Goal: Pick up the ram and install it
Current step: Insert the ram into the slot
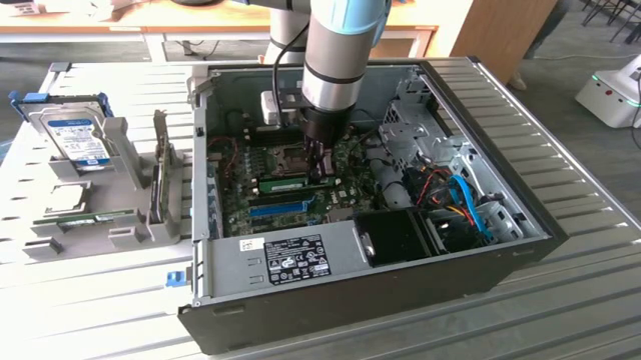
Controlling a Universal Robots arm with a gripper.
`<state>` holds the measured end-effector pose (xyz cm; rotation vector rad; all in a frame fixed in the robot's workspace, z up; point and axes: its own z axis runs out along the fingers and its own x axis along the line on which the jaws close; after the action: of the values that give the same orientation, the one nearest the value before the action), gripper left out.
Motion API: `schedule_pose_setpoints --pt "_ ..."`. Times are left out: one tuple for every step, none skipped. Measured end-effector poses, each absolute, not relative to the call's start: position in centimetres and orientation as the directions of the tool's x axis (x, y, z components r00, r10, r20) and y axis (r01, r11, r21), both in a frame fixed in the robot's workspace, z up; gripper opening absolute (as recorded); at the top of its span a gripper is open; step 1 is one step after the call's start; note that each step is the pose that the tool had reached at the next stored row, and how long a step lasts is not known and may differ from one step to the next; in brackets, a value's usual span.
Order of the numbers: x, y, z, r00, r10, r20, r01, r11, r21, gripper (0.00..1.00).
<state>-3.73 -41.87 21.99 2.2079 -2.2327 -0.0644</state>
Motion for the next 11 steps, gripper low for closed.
schedule_pose_setpoints --pt "-3.7 -41.9 22.0 -0.012 -1.0 -0.028 -0.999 0.011 0.03 0.19" --pt "-3.7 -41.9 22.0 -0.012 -1.0 -0.028 -0.999 0.011 0.03 0.19" --pt "-3.7 -41.9 22.0 -0.012 -1.0 -0.028 -0.999 0.011 0.03 0.19" --pt "-3.7 -41.9 22.0 -0.012 -1.0 -0.028 -0.999 0.011 0.03 0.19" --pt "-3.7 -41.9 22.1 -0.012 -1.0 -0.028 -0.999 0.011 0.03 0.19" --pt "-3.7 -41.9 22.3 -0.012 -1.0 -0.028 -0.999 0.011 0.03 0.19" --pt "-3.7 -41.9 22.4 -0.012 -1.0 -0.028 -0.999 0.011 0.03 0.19" --pt "-3.7 -41.9 22.6 -0.012 -1.0 -0.028 -0.999 0.011 0.03 0.19" --pt "-3.7 -41.9 22.8 -0.012 -1.0 -0.028 -0.999 0.011 0.03 0.19" --pt "-3.7 -41.9 23.1 -0.012 -1.0 -0.028 -0.999 0.011 0.03 0.19" --pt "-3.7 -41.9 23.3 -0.012 -1.0 -0.028 -0.999 0.011 0.03 0.19"
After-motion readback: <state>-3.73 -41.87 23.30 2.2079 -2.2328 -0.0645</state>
